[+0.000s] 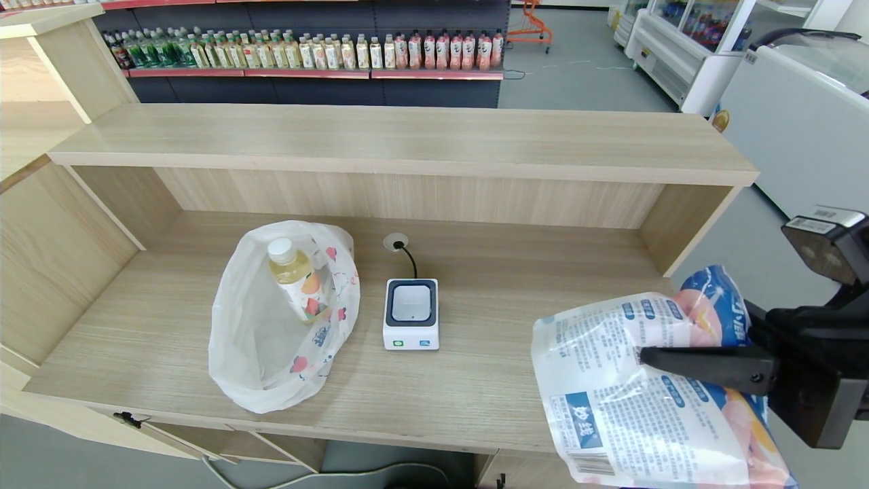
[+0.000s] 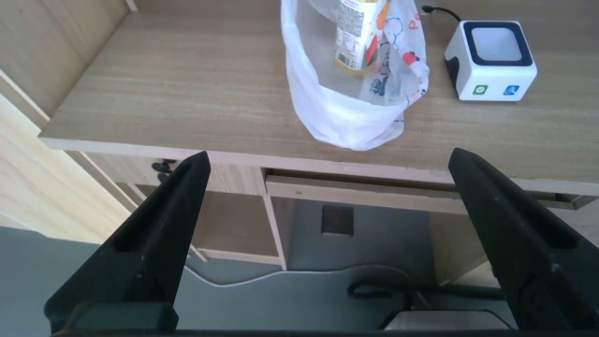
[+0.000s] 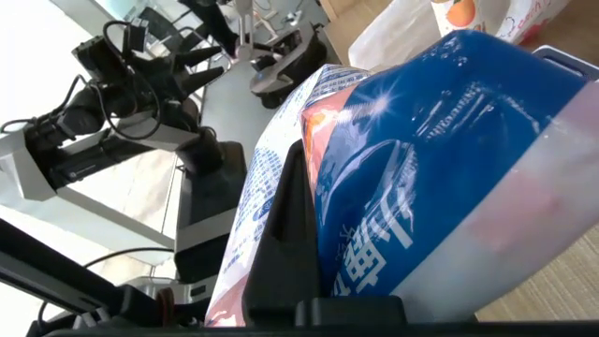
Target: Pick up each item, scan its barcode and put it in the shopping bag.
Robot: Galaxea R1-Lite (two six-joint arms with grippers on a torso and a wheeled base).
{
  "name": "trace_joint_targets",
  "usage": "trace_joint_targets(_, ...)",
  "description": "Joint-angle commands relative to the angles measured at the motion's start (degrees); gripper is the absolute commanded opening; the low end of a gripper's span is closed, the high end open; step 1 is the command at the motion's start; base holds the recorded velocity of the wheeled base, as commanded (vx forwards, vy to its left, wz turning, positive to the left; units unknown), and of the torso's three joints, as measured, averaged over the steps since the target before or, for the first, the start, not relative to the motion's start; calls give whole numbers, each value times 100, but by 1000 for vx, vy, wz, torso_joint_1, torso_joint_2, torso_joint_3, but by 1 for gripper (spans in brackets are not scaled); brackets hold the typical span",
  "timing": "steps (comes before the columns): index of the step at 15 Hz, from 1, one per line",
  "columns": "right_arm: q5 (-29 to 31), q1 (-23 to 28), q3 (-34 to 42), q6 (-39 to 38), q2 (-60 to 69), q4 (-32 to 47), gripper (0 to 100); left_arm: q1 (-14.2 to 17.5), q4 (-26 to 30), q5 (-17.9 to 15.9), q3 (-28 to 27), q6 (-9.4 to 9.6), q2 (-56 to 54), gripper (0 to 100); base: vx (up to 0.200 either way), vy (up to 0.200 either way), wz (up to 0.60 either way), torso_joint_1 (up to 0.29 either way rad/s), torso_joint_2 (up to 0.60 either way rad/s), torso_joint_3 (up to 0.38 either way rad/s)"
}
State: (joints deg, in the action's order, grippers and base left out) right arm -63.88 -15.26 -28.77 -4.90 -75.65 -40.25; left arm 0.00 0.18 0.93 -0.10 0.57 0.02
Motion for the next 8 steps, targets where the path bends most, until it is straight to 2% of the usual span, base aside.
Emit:
trace_joint_targets(1, -2, 6, -6, -2, 33, 0, 0, 0, -1, 4, 1, -5, -2, 100, 0, 0, 0, 0, 0, 0)
trace_joint_targets(5, 16, 41, -23, 95, 68, -53, 0, 0, -1, 4, 10, 4, -2, 100, 0, 0, 0, 0, 0, 0)
trace_joint_targets(7, 323, 138, 38, 1369, 68, -554, 0, 0, -1, 4, 1, 4, -2, 100, 0, 0, 0, 0, 0, 0)
trace_joint_targets(8, 429, 340, 56, 2178, 112, -554, 0, 0, -1, 4, 1, 4, -2, 100, 0, 0, 0, 0, 0, 0)
